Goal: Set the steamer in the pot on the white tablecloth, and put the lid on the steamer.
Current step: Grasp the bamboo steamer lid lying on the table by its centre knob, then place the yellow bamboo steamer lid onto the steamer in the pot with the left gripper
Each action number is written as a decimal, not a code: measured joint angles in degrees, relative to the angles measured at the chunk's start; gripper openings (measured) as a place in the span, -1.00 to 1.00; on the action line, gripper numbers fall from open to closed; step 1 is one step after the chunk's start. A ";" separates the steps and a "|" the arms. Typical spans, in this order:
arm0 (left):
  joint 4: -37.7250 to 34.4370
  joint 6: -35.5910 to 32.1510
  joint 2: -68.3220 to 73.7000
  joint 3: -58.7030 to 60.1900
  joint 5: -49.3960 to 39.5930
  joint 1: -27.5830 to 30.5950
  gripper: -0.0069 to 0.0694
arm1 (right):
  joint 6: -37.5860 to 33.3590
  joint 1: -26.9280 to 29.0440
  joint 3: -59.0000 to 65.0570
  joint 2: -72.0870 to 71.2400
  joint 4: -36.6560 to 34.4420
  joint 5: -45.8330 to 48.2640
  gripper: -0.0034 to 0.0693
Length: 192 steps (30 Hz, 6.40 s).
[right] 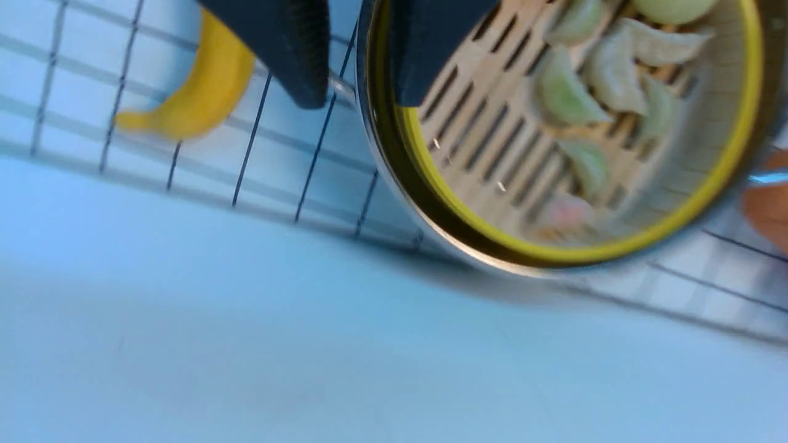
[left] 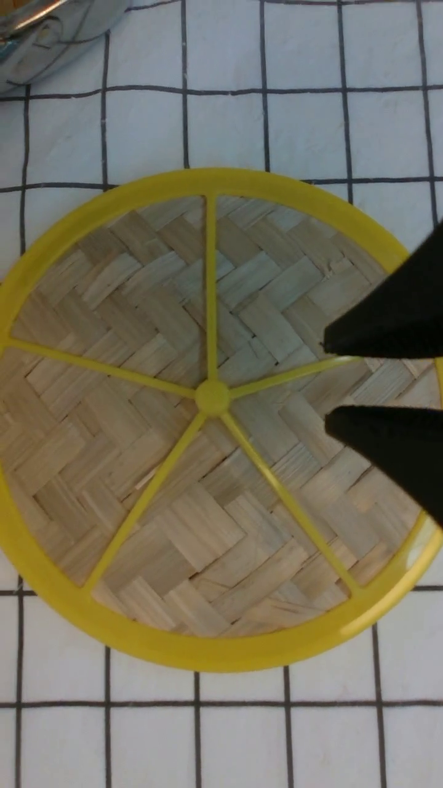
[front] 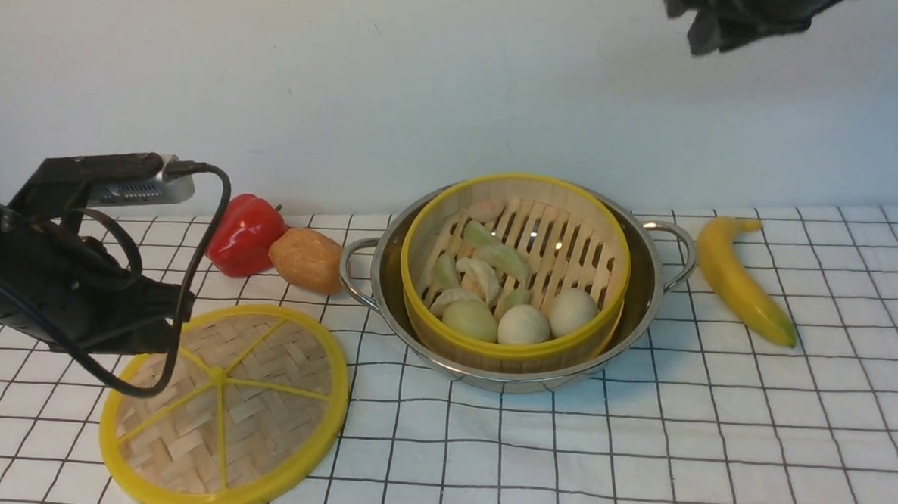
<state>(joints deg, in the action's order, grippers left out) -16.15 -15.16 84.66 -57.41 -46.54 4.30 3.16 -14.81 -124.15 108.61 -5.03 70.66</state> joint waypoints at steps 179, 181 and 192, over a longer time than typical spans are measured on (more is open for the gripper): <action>10.51 -0.22 41.89 -53.11 2.07 -33.48 -0.42 | -6.28 0.00 39.45 -48.55 -18.59 0.11 -0.72; 10.53 -0.22 41.89 -53.11 2.07 -33.48 -0.33 | -6.28 0.00 39.45 -48.55 -18.63 0.11 -0.71; 13.01 -0.22 40.22 -53.06 2.44 -33.48 0.26 | -6.28 0.00 39.47 -48.55 -18.63 0.11 -0.68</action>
<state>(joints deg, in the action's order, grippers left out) -3.14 -15.38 124.88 -110.47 -44.10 -29.18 -3.12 -14.81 -84.68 60.06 -23.67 70.77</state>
